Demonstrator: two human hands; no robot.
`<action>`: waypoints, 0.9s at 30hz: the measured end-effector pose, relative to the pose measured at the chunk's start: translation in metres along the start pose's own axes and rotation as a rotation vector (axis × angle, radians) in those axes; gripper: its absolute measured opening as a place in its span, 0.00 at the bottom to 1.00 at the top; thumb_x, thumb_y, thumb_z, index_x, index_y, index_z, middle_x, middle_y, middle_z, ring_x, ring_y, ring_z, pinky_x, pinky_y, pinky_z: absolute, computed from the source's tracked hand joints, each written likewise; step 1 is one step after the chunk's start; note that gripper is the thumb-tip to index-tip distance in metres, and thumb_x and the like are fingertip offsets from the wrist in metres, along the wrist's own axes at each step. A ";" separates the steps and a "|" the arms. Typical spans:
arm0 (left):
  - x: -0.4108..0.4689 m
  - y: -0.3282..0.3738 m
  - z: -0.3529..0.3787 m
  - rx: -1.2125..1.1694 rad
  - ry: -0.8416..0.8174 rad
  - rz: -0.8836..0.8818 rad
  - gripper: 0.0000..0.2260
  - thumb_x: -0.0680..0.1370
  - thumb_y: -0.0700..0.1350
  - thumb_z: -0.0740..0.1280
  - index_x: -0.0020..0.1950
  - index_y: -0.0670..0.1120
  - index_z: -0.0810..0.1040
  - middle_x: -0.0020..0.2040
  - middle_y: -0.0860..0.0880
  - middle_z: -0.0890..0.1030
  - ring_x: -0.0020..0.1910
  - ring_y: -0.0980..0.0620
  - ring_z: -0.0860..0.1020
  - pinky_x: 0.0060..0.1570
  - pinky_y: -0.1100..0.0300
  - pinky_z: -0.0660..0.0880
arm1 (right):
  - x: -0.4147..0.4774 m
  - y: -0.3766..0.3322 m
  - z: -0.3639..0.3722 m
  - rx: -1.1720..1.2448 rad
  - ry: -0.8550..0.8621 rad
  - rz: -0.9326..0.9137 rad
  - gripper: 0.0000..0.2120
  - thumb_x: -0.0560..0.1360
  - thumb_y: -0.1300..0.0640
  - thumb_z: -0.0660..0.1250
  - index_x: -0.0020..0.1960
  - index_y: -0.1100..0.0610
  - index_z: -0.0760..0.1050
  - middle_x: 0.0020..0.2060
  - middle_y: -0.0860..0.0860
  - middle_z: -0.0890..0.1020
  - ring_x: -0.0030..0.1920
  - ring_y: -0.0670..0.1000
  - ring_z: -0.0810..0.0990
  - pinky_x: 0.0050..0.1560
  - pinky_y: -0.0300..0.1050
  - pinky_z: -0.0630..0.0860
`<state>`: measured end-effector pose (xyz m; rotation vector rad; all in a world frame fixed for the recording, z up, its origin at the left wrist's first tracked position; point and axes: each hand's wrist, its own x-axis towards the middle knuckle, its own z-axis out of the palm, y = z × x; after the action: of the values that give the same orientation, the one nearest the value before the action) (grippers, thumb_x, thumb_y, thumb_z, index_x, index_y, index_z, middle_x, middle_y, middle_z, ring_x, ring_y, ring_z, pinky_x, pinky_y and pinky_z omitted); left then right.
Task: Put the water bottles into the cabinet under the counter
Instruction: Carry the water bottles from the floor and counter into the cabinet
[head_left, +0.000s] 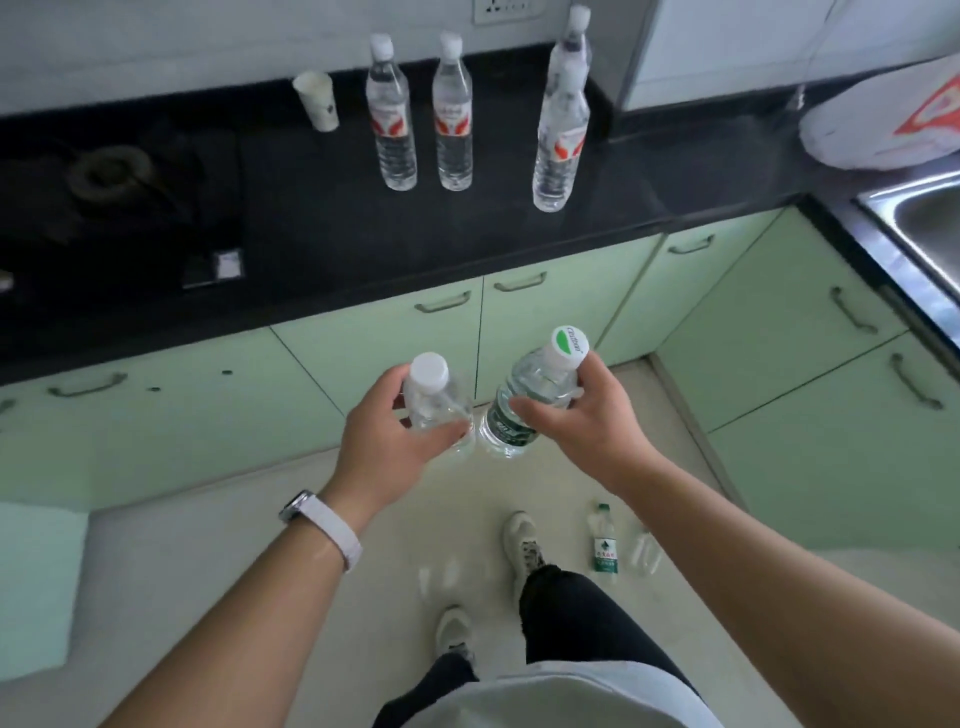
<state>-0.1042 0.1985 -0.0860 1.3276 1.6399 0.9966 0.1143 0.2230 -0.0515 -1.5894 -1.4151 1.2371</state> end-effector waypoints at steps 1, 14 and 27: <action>0.003 0.003 -0.002 -0.005 0.032 -0.025 0.25 0.66 0.49 0.83 0.57 0.60 0.77 0.51 0.65 0.81 0.51 0.65 0.79 0.50 0.66 0.78 | 0.009 -0.003 0.001 0.012 -0.024 -0.017 0.28 0.59 0.42 0.76 0.57 0.46 0.74 0.49 0.46 0.83 0.49 0.46 0.83 0.53 0.53 0.81; 0.011 0.051 -0.036 -0.030 0.525 -0.191 0.22 0.66 0.48 0.83 0.55 0.60 0.79 0.50 0.63 0.83 0.54 0.60 0.80 0.48 0.66 0.78 | 0.122 -0.071 0.032 0.009 -0.506 -0.220 0.20 0.67 0.54 0.79 0.52 0.40 0.73 0.46 0.43 0.82 0.46 0.43 0.83 0.53 0.50 0.80; -0.111 0.032 -0.141 -0.140 1.026 -0.319 0.26 0.65 0.47 0.83 0.59 0.60 0.79 0.53 0.62 0.83 0.54 0.62 0.81 0.53 0.57 0.80 | 0.068 -0.139 0.178 0.000 -0.900 -0.342 0.20 0.67 0.55 0.79 0.55 0.43 0.75 0.48 0.44 0.83 0.48 0.45 0.83 0.52 0.48 0.80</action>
<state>-0.2057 0.0801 0.0084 0.3870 2.3400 1.6847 -0.1025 0.2963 0.0030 -0.7091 -2.0961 1.8165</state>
